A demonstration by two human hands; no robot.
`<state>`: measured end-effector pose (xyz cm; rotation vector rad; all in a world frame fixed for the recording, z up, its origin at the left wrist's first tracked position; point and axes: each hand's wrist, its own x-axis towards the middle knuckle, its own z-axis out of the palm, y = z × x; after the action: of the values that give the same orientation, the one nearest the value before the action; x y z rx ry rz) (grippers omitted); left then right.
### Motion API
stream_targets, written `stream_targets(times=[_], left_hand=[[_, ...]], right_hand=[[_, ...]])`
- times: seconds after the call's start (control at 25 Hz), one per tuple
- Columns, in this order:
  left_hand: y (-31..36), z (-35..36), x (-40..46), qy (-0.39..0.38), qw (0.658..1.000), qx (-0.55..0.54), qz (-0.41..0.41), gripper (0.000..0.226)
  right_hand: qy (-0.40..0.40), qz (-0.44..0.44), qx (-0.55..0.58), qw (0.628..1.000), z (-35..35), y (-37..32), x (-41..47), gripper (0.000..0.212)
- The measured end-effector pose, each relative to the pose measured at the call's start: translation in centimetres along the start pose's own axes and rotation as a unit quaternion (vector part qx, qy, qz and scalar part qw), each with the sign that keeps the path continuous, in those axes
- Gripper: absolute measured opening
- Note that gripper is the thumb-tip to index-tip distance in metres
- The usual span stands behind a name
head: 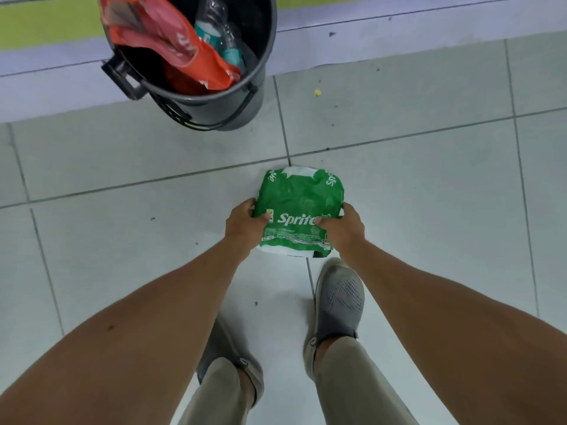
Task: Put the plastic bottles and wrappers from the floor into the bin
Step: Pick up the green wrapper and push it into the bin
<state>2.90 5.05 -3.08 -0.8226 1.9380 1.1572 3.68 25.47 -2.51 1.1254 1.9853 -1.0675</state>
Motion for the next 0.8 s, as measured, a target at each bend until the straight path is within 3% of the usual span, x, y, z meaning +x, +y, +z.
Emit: stream_targets(times=[0.24, 0.44, 0.6, 0.72, 0.8], left_hand=[[4.3, -4.5, -8.0, 0.038, 0.993, -0.11, -0.005, 0.061], [12.5, -12.4, -16.3, 0.077, 0.984, -0.156, 0.049, 0.058], [18.9, -18.8, -17.6, 0.185, 0.968, -0.144, 0.085, 0.052], [22.0, -22.6, -15.9, 0.283, 0.954, -0.077, 0.064, 0.054], [23.4, -24.0, -14.0, 0.306, 0.947, -0.083, 0.041, 0.055]], right_hand=[[0.009, -0.045, 0.037, 0.998, -5.3, -5.4, -7.4, 0.062], [0.002, -0.108, 0.103, 0.989, -10.0, -15.6, -15.7, 0.066], [-0.037, -0.176, 0.114, 0.977, -10.1, -24.5, -18.5, 0.076], [-0.039, -0.248, 0.038, 0.967, -7.9, -28.6, -18.6, 0.082], [-0.032, -0.319, -0.018, 0.947, -5.9, -29.4, -18.4, 0.078]])
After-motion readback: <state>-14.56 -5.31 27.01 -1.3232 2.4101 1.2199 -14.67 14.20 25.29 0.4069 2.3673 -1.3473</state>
